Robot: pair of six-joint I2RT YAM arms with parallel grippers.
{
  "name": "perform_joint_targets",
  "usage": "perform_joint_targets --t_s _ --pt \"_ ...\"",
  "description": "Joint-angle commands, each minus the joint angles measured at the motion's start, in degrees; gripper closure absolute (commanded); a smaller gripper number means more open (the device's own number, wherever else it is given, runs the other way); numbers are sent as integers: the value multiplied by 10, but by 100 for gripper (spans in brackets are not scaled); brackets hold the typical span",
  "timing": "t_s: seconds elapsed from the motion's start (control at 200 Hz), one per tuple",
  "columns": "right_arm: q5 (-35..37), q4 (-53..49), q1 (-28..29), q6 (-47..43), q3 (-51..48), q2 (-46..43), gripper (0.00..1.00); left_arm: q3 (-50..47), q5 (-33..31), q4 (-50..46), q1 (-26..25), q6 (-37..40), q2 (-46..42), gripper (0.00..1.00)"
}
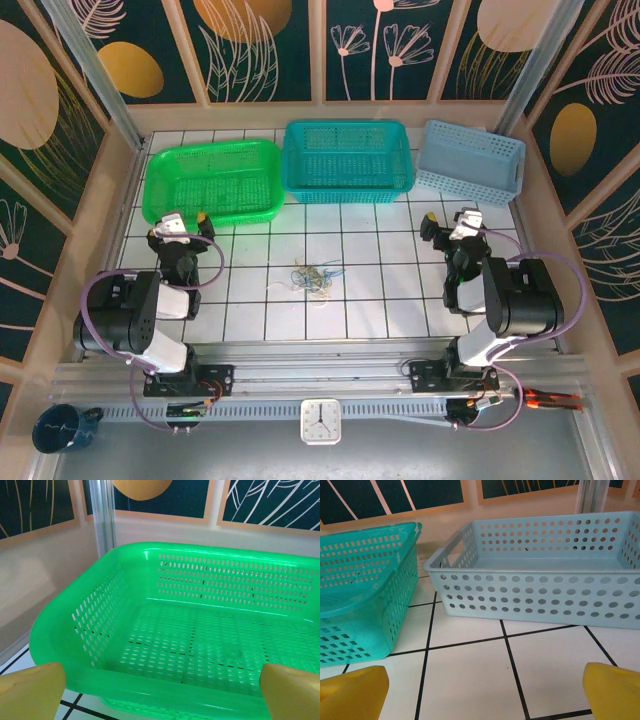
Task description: Untangle the cables
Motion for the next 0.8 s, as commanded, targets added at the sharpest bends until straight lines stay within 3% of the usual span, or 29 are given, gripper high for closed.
perform_joint_targets --t_s 0.0,0.796 --pt "7 19 4 3 2 -2 1 2 -5 24 4 -8 -2 1" --pt "7 18 2 4 2 -1 1 5 -5 18 4 -8 0 1"
